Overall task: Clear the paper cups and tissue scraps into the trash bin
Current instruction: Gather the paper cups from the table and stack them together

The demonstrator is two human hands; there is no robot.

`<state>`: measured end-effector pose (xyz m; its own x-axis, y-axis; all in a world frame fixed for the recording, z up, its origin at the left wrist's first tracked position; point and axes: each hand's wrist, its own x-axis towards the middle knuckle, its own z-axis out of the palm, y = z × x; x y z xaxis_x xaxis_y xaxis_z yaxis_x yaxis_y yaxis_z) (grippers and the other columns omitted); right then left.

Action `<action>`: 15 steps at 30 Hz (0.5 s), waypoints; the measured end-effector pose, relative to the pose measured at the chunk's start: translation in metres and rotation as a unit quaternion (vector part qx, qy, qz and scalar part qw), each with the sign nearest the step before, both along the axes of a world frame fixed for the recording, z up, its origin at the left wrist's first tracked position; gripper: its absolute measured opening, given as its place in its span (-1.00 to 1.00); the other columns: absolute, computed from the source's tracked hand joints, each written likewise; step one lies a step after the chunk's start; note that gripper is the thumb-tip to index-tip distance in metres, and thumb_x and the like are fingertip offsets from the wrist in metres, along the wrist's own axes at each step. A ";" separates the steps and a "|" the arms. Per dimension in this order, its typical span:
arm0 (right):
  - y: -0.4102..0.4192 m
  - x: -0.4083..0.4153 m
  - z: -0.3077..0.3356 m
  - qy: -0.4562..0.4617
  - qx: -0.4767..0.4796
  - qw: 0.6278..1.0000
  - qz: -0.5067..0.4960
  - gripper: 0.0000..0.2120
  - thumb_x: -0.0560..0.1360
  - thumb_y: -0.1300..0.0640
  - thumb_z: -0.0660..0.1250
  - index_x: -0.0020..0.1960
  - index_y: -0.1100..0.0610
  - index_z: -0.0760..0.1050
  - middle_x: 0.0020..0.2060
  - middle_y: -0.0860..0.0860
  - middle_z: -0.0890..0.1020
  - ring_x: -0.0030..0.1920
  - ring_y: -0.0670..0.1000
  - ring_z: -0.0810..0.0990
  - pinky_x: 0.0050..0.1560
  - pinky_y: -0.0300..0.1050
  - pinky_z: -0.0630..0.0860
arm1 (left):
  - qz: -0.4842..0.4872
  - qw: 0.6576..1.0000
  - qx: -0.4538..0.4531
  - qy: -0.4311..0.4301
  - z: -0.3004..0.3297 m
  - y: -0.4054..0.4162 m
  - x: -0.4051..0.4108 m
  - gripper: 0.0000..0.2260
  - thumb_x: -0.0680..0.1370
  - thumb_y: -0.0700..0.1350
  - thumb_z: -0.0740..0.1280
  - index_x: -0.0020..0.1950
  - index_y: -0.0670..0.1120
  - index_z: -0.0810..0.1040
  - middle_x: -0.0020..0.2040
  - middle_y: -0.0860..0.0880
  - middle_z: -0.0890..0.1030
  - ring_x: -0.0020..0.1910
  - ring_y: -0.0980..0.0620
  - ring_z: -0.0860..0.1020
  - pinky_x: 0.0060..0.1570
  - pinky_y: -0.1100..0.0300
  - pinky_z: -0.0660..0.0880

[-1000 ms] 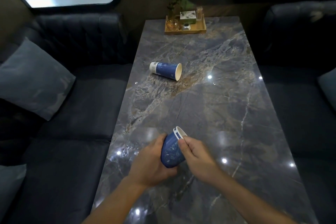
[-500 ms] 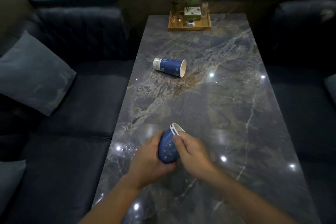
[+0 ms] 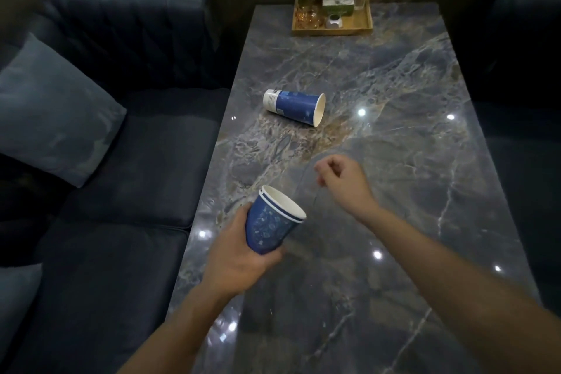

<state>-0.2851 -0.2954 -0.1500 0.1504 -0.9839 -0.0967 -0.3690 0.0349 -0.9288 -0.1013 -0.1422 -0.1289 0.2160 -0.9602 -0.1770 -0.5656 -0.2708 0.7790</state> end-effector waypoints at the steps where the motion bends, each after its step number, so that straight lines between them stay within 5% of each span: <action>1: -0.016 0.001 -0.008 0.010 0.007 1.000 -0.023 -0.82 0.51 0.22 0.30 -0.25 0.05 0.52 -0.43 -0.02 0.58 -0.42 -0.16 0.53 -0.24 -0.08 0.51 | -0.003 1.000 -0.003 -0.006 0.000 -0.002 0.002 -0.40 0.23 0.03 0.59 0.10 0.39 0.37 -0.06 0.23 0.63 -0.15 0.23 0.63 -0.16 0.06 0.62; 6: -0.086 0.017 -0.033 0.046 0.021 0.994 -0.098 -0.92 0.46 0.14 0.35 -0.12 0.13 0.59 -0.26 0.04 0.64 -0.21 0.02 0.60 -0.06 0.01 0.57 | 0.008 1.000 -0.003 -0.002 -0.006 -0.007 0.012 -0.38 0.24 0.04 0.61 0.15 0.37 0.37 -0.02 0.25 0.63 -0.09 0.24 0.64 -0.15 0.21 0.61; 11: -0.134 0.040 -0.043 0.070 0.059 0.986 -0.138 -0.62 0.42 -0.01 0.40 0.14 0.19 0.54 -0.02 0.10 0.67 0.01 0.08 0.62 0.11 -0.05 0.52 | 0.020 1.000 0.010 0.004 -0.012 -0.002 0.022 -0.34 0.25 -0.01 0.62 0.18 0.38 0.36 0.05 0.34 0.60 -0.04 0.31 0.62 -0.14 0.35 0.57; 15: -0.151 0.054 -0.051 0.074 0.082 0.979 -0.169 -0.66 0.37 -0.09 0.42 0.05 0.08 0.60 0.02 0.08 0.67 0.04 0.10 0.62 0.17 0.02 0.54 | 0.032 0.999 0.017 -0.013 -0.010 0.003 0.030 -0.35 0.23 -0.04 0.61 0.13 0.39 0.38 0.01 0.37 0.59 -0.07 0.34 0.61 -0.17 0.44 0.52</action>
<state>-0.2315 -0.4468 -0.2009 -0.2090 -0.9444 -0.2539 -0.4412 0.3228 -0.8373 -0.0710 -0.1394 -0.1389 0.2813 -0.9381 -0.2022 -0.5662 -0.3324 0.7543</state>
